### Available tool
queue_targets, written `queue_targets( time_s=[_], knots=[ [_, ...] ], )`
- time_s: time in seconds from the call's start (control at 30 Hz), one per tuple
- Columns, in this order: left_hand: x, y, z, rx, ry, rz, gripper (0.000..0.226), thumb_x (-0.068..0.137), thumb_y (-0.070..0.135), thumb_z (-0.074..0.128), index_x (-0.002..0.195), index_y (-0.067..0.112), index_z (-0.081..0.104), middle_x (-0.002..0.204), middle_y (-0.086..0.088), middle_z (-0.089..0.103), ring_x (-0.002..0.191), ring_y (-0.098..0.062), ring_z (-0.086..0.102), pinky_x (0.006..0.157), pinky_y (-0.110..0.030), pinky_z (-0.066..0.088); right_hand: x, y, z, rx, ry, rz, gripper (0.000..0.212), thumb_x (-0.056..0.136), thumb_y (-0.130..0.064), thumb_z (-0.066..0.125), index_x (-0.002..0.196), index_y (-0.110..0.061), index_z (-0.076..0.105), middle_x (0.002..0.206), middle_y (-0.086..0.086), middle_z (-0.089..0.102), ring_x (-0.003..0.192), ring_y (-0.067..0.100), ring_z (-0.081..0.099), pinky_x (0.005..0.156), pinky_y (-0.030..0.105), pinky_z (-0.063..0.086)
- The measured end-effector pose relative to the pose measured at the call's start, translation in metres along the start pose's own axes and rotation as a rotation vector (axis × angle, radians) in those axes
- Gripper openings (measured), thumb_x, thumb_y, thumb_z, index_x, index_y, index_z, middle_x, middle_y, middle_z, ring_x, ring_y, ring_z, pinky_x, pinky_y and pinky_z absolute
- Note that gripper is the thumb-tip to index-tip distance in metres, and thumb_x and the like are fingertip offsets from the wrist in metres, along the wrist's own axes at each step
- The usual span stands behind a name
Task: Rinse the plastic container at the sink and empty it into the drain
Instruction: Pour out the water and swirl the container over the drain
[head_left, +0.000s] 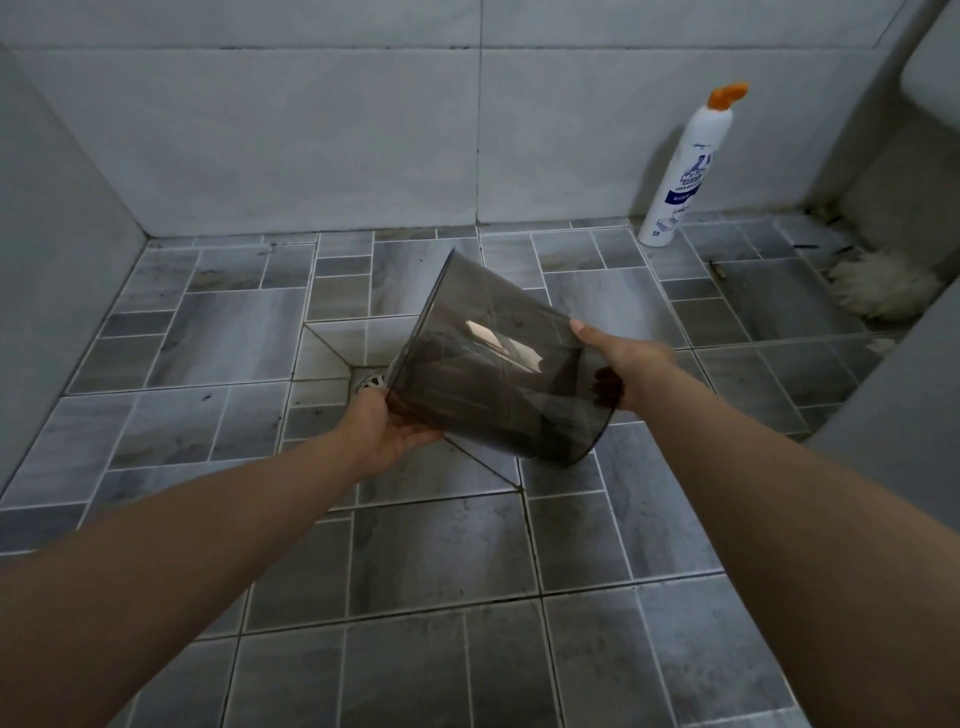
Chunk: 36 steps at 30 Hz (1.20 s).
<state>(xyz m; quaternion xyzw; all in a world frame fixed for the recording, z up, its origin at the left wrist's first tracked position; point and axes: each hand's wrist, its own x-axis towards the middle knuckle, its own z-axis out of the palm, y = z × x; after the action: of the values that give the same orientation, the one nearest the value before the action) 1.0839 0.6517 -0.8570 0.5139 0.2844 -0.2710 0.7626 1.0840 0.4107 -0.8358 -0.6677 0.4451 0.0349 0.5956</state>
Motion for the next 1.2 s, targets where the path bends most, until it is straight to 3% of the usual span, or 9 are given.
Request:
queue_targets(
  time_s=[0.07,0.17,0.37,0.5,0.63,0.77,0.87,0.97,1.2],
  knots=[
    [0.002,0.0,0.0,-0.013,-0.009,-0.008,0.034,0.098,0.01,0.021,0.081,0.003,0.05,0.102,-0.023,0.059,0.126,-0.043,0.047,0.088,-0.05,0.042,-0.004,-0.002,-0.001,0.007,0.006,-0.009,0.08,0.025,-0.052,0.089,0.073,-0.011,0.04,0.11,0.019,0.064,0.096,0.035,0.065,0.081,0.051,0.058],
    [0.003,0.001,-0.001,-0.003,-0.012,0.002,0.036,0.099,0.011,0.02,0.084,0.003,0.052,0.13,-0.027,0.052,0.127,-0.043,0.047,0.09,-0.049,0.042,-0.003,-0.003,-0.001,0.008,0.019,-0.01,0.067,0.045,-0.046,0.091,0.075,-0.008,0.044,0.109,0.019,0.065,0.095,0.034,0.066,0.08,0.05,0.058],
    [0.003,-0.001,-0.002,-0.01,-0.035,0.0,0.037,0.099,0.014,0.02,0.09,0.003,0.055,0.136,-0.027,0.048,0.126,-0.042,0.047,0.09,-0.049,0.043,-0.002,-0.003,0.0,0.007,0.012,-0.008,0.072,0.044,-0.045,0.091,0.088,-0.005,0.051,0.11,0.019,0.065,0.094,0.035,0.067,0.08,0.05,0.058],
    [0.006,-0.001,-0.004,-0.033,-0.026,-0.009,0.04,0.101,0.018,0.021,0.119,0.001,0.052,0.138,-0.027,0.048,0.126,-0.042,0.048,0.09,-0.049,0.044,-0.003,-0.004,-0.001,-0.005,0.0,0.004,0.083,0.045,-0.045,0.091,0.106,-0.003,0.054,0.112,0.018,0.064,0.096,0.035,0.066,0.081,0.05,0.058],
    [-0.001,-0.001,-0.002,-0.003,-0.025,-0.005,0.034,0.1,0.014,0.021,0.091,0.003,0.052,0.134,-0.027,0.049,0.126,-0.042,0.048,0.094,-0.049,0.043,-0.004,-0.004,-0.001,-0.006,-0.001,0.001,0.09,0.045,-0.045,0.091,0.115,-0.002,0.053,0.114,0.019,0.063,0.097,0.035,0.065,0.08,0.05,0.058],
    [-0.002,-0.001,-0.002,0.002,-0.03,-0.006,0.035,0.1,0.014,0.021,0.091,0.003,0.052,0.122,-0.026,0.055,0.127,-0.042,0.047,0.095,-0.049,0.042,-0.003,-0.005,-0.001,-0.002,0.004,-0.01,0.082,0.044,-0.045,0.091,0.103,-0.004,0.051,0.113,0.019,0.063,0.096,0.035,0.066,0.08,0.05,0.059],
    [-0.002,-0.001,-0.002,-0.014,-0.031,-0.01,0.037,0.1,0.015,0.021,0.107,0.001,0.054,0.136,-0.028,0.048,0.127,-0.041,0.048,0.096,-0.049,0.043,-0.005,-0.006,-0.002,-0.001,0.011,-0.013,0.076,0.047,-0.045,0.09,0.097,-0.005,0.05,0.113,0.019,0.063,0.096,0.034,0.066,0.08,0.049,0.059],
    [-0.004,-0.001,0.0,-0.022,-0.029,-0.017,0.036,0.099,0.014,0.022,0.089,0.002,0.053,0.138,-0.029,0.047,0.127,-0.042,0.047,0.099,-0.05,0.041,-0.006,-0.006,-0.003,-0.001,0.022,-0.024,0.067,0.048,-0.044,0.09,0.082,-0.007,0.046,0.113,0.019,0.064,0.097,0.034,0.066,0.082,0.049,0.058],
    [-0.004,-0.005,0.002,-0.017,-0.037,-0.024,0.037,0.1,0.017,0.023,0.085,0.004,0.054,0.122,-0.025,0.056,0.13,-0.041,0.045,0.092,-0.05,0.041,-0.011,-0.006,-0.005,0.009,0.034,-0.036,0.066,0.047,-0.042,0.091,0.075,-0.008,0.042,0.115,0.02,0.064,0.1,0.035,0.066,0.083,0.051,0.057]
  ],
)
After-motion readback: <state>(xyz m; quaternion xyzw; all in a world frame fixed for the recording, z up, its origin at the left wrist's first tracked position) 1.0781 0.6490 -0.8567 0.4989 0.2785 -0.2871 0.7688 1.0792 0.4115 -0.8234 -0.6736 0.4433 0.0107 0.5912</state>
